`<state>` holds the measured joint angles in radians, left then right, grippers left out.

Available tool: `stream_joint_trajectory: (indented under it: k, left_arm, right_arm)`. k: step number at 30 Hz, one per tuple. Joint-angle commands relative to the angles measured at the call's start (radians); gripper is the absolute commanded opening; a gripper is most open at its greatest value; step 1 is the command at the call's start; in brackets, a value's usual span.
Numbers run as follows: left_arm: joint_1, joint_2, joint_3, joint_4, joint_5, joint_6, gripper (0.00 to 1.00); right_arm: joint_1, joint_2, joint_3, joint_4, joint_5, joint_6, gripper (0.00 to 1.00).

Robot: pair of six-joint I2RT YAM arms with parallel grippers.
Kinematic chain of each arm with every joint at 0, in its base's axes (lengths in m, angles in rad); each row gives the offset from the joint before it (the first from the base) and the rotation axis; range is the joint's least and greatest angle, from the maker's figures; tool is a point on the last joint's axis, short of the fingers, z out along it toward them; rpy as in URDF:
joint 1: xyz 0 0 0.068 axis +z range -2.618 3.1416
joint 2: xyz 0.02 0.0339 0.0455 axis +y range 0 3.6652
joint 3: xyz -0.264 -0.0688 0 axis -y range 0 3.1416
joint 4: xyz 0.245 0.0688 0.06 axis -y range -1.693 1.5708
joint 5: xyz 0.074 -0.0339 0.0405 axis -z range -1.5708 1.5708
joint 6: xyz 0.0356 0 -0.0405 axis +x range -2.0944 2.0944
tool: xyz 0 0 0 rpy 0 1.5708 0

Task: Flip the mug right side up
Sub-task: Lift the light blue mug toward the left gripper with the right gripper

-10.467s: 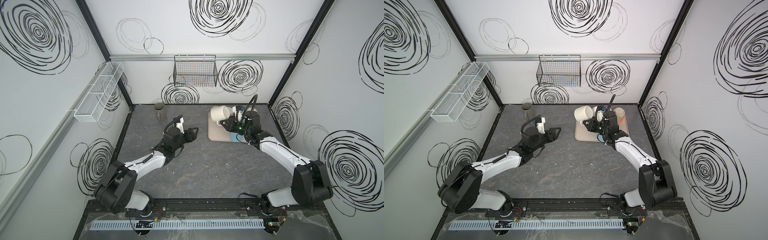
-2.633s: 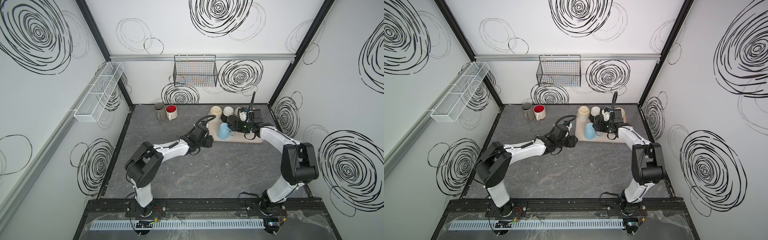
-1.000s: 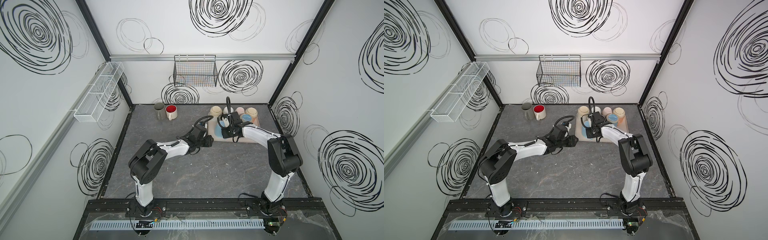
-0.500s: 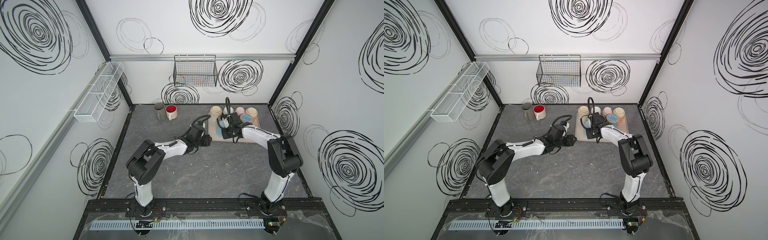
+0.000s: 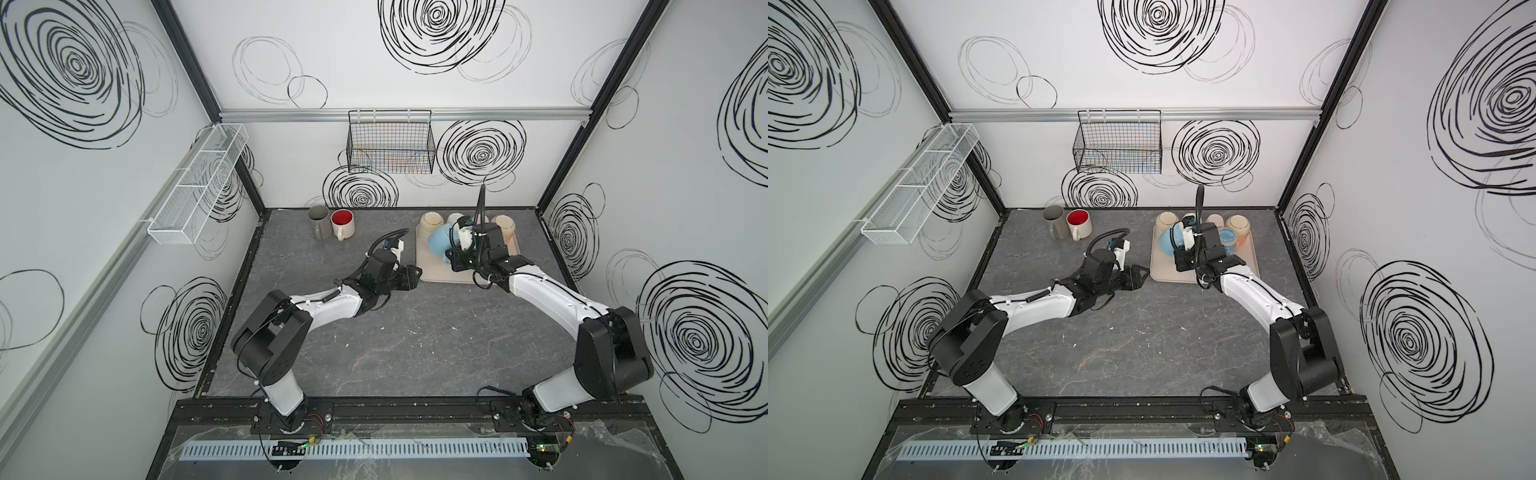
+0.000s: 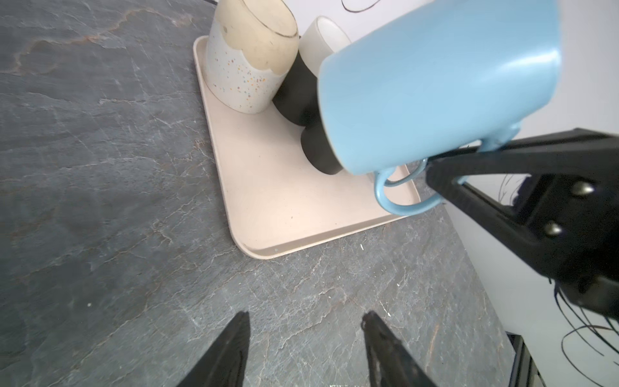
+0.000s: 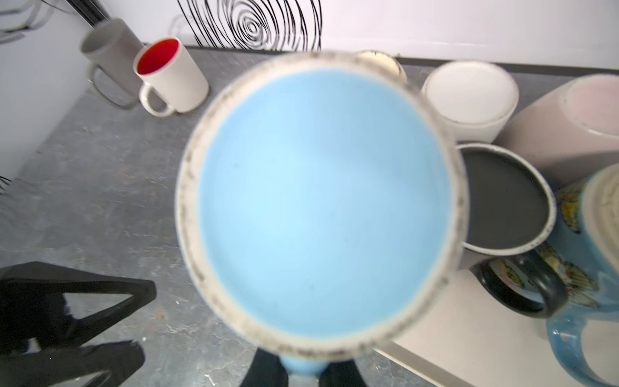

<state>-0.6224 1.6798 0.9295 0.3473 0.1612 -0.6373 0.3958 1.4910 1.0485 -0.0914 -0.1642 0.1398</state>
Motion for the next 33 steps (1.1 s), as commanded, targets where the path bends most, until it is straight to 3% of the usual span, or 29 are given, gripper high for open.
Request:
stream_joint_trajectory:
  k: [1,12,19,26,33]
  left_arm:
    - [0.022,-0.069,-0.031,0.116,0.009,-0.027,0.58]
    - [0.056,-0.262,-0.144,0.329,0.031,-0.121,0.62]
    - [0.056,-0.286,-0.134,0.466,0.132,-0.216,0.63]
    - [0.059,-0.252,-0.132,0.636,0.211,-0.334,0.62]
    - [0.052,-0.205,-0.102,0.691,0.224,-0.378,0.59]
  right_arm:
    - [-0.011,-0.099,-0.025,0.205,-0.108,0.068,0.00]
    - [-0.025,-0.246,-0.124,0.542,-0.348,0.263,0.00]
    - [-0.019,-0.250,-0.091,0.652,-0.513,0.386,0.00]
    - [0.007,-0.239,-0.088,0.709,-0.564,0.426,0.00]
    - [0.029,-0.226,-0.099,0.759,-0.573,0.462,0.00]
